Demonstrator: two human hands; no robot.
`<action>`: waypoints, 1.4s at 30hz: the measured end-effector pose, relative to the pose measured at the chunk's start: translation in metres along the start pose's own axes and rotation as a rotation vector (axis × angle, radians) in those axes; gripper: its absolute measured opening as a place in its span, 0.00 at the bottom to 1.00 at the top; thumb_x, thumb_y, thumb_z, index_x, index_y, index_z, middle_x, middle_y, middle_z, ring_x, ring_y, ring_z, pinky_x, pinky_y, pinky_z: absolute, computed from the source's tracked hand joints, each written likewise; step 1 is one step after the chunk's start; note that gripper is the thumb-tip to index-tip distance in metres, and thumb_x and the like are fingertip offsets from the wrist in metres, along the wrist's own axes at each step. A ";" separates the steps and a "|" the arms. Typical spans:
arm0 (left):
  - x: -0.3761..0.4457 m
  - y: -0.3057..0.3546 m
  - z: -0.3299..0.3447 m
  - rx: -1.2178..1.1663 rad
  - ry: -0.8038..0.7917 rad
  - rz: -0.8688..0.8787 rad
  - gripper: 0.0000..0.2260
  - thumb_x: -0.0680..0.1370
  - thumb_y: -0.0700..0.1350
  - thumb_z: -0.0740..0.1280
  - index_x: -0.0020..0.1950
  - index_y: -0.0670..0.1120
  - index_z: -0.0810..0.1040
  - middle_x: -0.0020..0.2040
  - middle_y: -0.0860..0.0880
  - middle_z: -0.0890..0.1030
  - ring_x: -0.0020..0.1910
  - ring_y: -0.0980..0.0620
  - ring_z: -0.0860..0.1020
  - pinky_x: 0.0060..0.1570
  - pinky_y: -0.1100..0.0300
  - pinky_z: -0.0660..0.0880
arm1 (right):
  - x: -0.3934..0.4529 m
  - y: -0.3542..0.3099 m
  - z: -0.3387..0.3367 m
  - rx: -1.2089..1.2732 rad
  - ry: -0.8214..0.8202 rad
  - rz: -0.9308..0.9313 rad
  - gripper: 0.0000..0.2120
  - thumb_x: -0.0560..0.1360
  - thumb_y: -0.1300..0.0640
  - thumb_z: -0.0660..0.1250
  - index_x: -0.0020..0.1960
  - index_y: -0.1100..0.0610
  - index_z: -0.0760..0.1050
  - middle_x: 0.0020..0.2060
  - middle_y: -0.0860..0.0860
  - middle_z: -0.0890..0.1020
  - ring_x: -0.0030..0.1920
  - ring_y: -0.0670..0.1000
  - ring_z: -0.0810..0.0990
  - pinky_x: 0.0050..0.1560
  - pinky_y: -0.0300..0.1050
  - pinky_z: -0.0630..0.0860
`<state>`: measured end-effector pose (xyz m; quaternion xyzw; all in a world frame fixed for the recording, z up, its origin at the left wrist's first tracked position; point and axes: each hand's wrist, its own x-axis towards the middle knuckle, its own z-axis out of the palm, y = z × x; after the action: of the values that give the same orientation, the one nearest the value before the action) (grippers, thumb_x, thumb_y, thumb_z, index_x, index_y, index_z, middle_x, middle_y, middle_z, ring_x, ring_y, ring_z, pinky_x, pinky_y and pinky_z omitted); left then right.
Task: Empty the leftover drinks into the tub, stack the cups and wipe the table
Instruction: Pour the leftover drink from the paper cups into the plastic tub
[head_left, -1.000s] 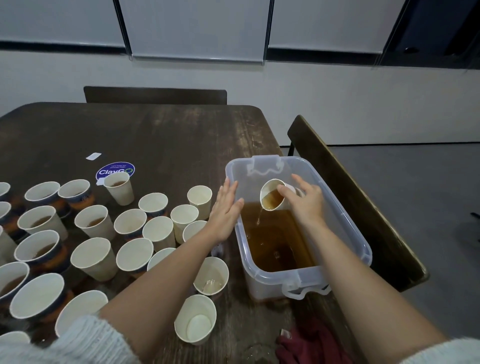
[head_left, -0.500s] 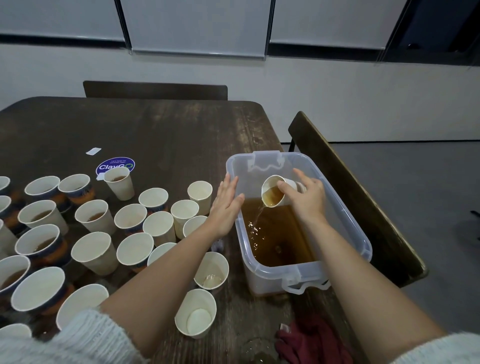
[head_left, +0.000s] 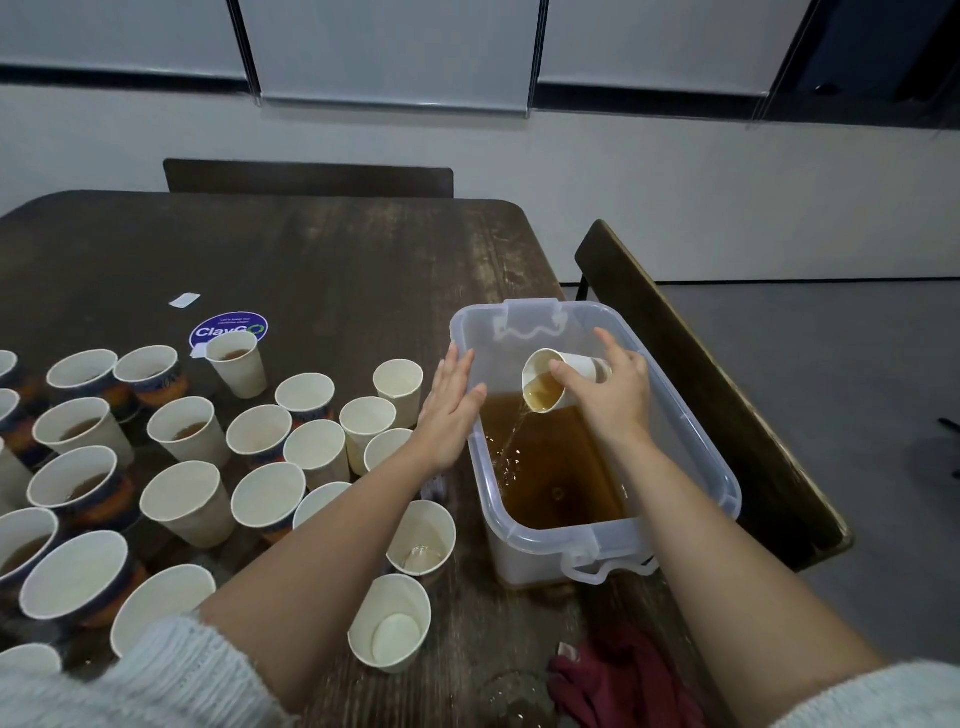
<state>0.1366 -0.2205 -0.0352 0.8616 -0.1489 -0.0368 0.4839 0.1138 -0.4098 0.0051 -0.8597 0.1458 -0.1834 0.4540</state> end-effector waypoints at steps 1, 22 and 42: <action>0.000 0.000 0.000 0.000 0.000 -0.002 0.23 0.84 0.53 0.48 0.78 0.55 0.45 0.79 0.55 0.40 0.78 0.53 0.40 0.76 0.42 0.43 | 0.000 0.000 0.000 -0.001 0.002 -0.003 0.37 0.72 0.45 0.73 0.76 0.49 0.62 0.69 0.54 0.66 0.66 0.53 0.69 0.53 0.40 0.66; -0.001 0.000 0.000 -0.026 -0.009 0.001 0.27 0.81 0.59 0.48 0.79 0.55 0.45 0.79 0.54 0.40 0.78 0.52 0.40 0.76 0.41 0.44 | 0.005 0.009 0.004 -0.030 0.025 -0.061 0.40 0.70 0.43 0.75 0.76 0.47 0.61 0.67 0.53 0.67 0.65 0.53 0.70 0.55 0.41 0.68; 0.000 -0.004 0.001 -0.026 0.000 0.008 0.25 0.83 0.57 0.48 0.79 0.56 0.45 0.79 0.55 0.40 0.78 0.52 0.40 0.75 0.40 0.44 | 0.005 0.011 0.006 -0.091 0.044 -0.136 0.40 0.69 0.44 0.76 0.76 0.46 0.61 0.67 0.54 0.66 0.65 0.54 0.69 0.55 0.41 0.69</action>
<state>0.1371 -0.2192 -0.0385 0.8547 -0.1518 -0.0367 0.4951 0.1203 -0.4138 -0.0066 -0.8831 0.1050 -0.2257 0.3976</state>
